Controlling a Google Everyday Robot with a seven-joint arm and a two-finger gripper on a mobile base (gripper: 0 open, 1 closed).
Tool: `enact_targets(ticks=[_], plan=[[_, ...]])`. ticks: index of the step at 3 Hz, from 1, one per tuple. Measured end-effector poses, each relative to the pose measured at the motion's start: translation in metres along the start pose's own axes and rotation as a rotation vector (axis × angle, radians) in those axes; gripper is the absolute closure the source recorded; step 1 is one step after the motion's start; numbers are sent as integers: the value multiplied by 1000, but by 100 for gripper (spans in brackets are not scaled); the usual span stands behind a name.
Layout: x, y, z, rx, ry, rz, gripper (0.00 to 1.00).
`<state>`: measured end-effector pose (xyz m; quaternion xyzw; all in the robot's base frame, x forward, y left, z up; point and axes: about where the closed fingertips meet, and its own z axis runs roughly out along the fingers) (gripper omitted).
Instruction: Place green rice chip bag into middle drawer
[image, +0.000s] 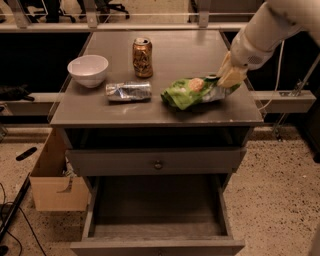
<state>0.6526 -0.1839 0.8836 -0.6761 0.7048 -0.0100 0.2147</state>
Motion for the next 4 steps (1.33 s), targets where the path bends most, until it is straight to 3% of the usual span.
enact_targets(ticks=[1,2,3,4], plan=[[-11,8,-77,52,-72,4,100],[-10,26,-139,124,-102,10,100],[6,78,-153,119,-130,66,100],[20,98,-140,80,-117,97,100]])
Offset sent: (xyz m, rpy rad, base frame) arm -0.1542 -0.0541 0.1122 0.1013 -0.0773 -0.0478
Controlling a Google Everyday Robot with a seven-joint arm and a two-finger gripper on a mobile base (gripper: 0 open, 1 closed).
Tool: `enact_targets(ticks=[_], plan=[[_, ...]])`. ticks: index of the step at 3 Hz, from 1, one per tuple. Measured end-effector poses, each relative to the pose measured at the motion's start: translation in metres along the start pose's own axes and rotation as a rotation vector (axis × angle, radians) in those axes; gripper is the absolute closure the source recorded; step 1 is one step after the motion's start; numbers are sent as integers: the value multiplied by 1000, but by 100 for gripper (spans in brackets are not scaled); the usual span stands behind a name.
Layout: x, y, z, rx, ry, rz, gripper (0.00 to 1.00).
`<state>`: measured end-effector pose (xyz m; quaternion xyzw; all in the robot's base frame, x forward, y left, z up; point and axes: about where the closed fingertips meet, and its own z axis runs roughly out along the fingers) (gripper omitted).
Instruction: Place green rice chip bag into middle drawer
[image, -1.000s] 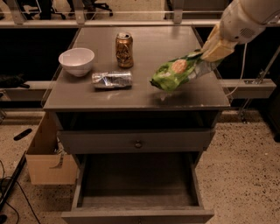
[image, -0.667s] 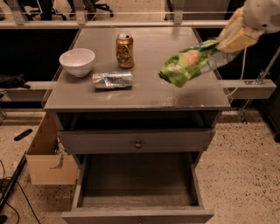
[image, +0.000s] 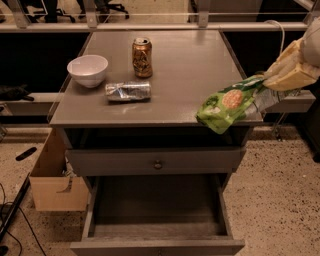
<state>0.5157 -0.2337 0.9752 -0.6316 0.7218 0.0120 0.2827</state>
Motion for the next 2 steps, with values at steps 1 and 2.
enact_targets(ticks=[1,2], plan=[[0,0,1,0,-1,0,100],[1,24,9,10,-41,17,100]])
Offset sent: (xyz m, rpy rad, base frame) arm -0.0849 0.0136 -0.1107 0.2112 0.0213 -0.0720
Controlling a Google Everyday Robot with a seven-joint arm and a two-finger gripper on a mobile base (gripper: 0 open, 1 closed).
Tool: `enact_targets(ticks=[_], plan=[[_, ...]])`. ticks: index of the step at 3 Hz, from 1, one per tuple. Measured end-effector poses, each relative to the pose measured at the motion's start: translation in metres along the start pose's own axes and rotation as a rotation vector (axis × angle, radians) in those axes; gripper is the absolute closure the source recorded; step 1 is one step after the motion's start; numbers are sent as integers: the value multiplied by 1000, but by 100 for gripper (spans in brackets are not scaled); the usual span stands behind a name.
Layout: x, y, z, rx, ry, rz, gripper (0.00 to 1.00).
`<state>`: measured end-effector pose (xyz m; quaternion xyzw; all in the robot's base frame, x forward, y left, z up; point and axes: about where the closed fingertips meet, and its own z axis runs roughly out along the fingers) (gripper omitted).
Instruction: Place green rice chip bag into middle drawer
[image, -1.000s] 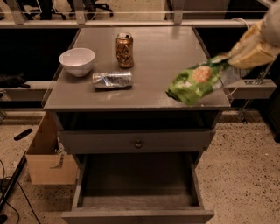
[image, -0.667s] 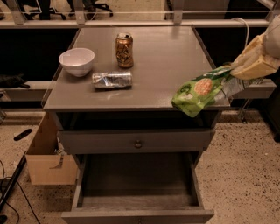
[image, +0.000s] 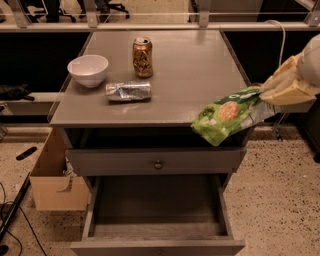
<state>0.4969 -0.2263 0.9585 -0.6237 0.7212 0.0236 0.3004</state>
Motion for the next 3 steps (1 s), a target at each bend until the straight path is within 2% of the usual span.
enact_targets(ticks=[1,2,3], plan=[[4,44,4,56,-75,20,100],[34,119,31,30,-94,66,100],[55,147,60,-12,-84,88,100]])
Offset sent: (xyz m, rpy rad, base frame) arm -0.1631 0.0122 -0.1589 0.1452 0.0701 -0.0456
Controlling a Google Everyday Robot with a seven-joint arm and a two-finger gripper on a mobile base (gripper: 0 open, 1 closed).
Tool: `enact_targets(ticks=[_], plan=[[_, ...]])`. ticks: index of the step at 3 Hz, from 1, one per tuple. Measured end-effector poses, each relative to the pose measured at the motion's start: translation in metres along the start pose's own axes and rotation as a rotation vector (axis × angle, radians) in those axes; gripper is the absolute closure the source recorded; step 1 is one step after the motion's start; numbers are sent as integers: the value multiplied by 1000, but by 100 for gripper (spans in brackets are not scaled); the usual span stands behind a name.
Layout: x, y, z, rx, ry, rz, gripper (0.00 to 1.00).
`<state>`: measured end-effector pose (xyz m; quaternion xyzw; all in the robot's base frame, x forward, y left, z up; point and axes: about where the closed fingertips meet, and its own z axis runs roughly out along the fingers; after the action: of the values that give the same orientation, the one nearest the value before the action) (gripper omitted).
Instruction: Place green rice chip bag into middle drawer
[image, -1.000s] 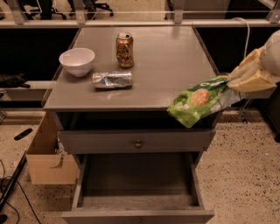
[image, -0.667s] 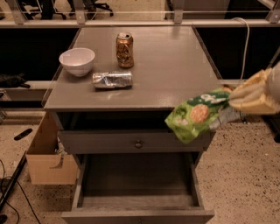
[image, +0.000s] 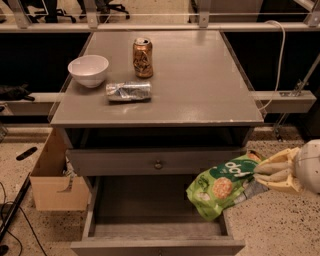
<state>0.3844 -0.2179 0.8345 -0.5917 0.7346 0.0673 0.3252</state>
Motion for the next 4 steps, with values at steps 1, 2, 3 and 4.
enact_targets(ticks=[1,2,3,4], plan=[[0,0,0,0,0,0,100],[9,26,20,-14,7,44,100],[37,73,72,-37,34,135,100],[57,100,113,-53,56,195,100]])
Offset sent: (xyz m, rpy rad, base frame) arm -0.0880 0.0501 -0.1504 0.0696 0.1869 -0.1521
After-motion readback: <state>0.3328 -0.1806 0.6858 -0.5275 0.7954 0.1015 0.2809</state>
